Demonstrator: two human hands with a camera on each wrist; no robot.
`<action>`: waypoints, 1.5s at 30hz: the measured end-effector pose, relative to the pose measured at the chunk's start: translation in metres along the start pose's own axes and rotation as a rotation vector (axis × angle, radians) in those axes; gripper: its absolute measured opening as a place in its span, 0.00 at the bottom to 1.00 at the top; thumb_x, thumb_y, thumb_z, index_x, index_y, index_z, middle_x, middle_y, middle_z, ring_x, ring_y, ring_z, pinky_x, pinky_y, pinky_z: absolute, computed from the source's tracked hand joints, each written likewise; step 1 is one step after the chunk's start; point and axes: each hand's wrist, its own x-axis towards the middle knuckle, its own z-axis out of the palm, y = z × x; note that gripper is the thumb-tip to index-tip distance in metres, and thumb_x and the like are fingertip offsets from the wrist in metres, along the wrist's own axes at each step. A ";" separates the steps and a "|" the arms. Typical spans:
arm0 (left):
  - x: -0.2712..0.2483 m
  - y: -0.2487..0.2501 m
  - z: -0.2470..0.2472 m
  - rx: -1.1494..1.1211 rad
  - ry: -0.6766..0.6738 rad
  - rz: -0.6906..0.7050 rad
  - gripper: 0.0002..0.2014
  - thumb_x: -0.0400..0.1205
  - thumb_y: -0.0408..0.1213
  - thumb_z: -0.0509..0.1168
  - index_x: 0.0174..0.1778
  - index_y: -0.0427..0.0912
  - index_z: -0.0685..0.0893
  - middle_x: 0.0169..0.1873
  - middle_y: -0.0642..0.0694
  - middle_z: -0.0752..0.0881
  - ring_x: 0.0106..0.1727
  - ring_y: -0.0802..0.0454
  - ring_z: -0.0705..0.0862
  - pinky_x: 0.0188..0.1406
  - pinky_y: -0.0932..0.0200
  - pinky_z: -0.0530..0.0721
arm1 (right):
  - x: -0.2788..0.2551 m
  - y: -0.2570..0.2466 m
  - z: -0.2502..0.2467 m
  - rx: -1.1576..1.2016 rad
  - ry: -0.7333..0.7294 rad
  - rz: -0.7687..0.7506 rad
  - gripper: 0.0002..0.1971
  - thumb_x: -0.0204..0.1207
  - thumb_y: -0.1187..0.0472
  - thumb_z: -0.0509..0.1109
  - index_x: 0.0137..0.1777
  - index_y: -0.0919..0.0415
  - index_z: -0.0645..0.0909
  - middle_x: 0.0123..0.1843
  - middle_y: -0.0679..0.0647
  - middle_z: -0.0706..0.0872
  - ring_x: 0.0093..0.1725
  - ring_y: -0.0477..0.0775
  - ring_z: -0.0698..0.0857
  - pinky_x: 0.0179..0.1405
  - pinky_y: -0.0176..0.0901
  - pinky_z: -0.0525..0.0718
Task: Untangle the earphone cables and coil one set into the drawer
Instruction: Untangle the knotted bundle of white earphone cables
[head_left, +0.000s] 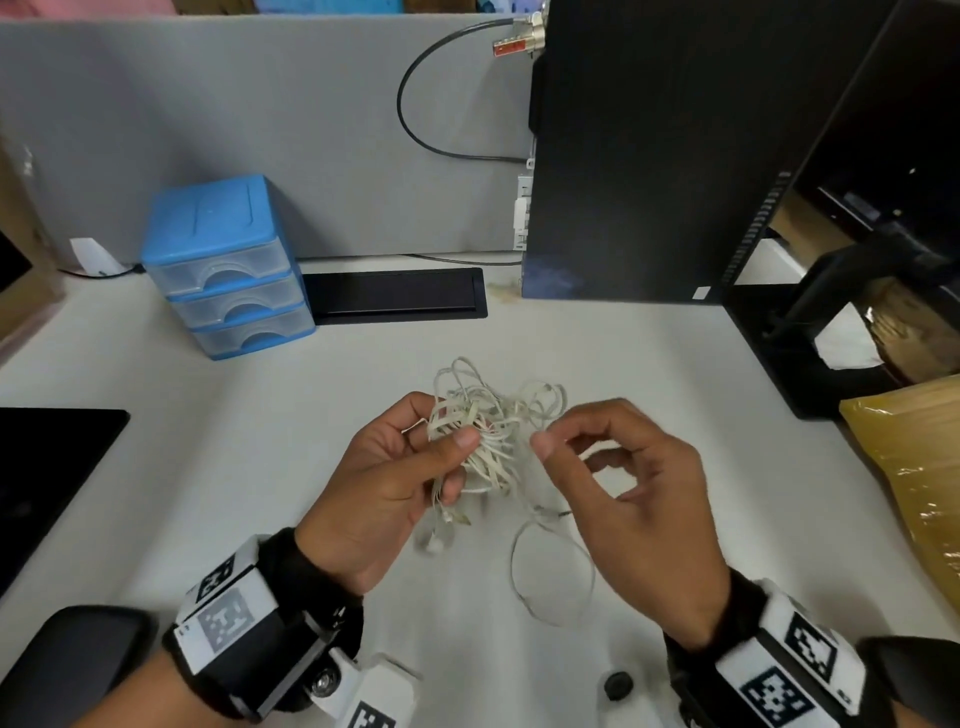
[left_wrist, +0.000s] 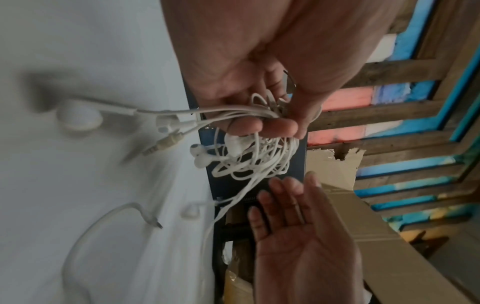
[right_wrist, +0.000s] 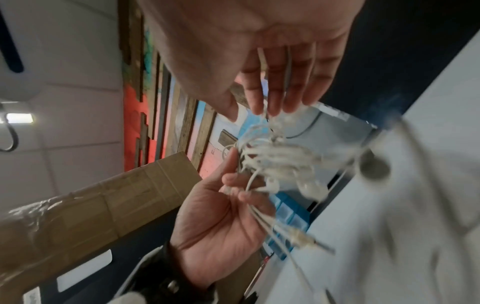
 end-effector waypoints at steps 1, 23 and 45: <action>0.000 -0.001 0.000 0.048 -0.001 0.000 0.18 0.66 0.38 0.79 0.46 0.40 0.79 0.41 0.38 0.83 0.26 0.51 0.73 0.26 0.63 0.75 | 0.003 0.000 -0.003 -0.066 0.011 -0.068 0.04 0.73 0.54 0.76 0.44 0.52 0.88 0.44 0.45 0.87 0.44 0.51 0.85 0.38 0.32 0.79; 0.004 -0.012 -0.003 0.366 0.268 0.056 0.10 0.73 0.27 0.76 0.40 0.33 0.79 0.33 0.41 0.87 0.22 0.55 0.73 0.20 0.65 0.74 | 0.023 0.010 -0.023 -0.024 -0.246 0.058 0.12 0.73 0.73 0.74 0.43 0.54 0.83 0.27 0.48 0.71 0.28 0.44 0.70 0.30 0.35 0.72; 0.003 -0.008 -0.001 0.353 0.095 -0.164 0.19 0.63 0.36 0.83 0.44 0.38 0.84 0.36 0.40 0.90 0.27 0.52 0.81 0.27 0.61 0.73 | 0.026 0.019 -0.020 0.121 -0.248 0.159 0.18 0.62 0.42 0.82 0.33 0.59 0.90 0.30 0.78 0.83 0.32 0.75 0.86 0.35 0.50 0.77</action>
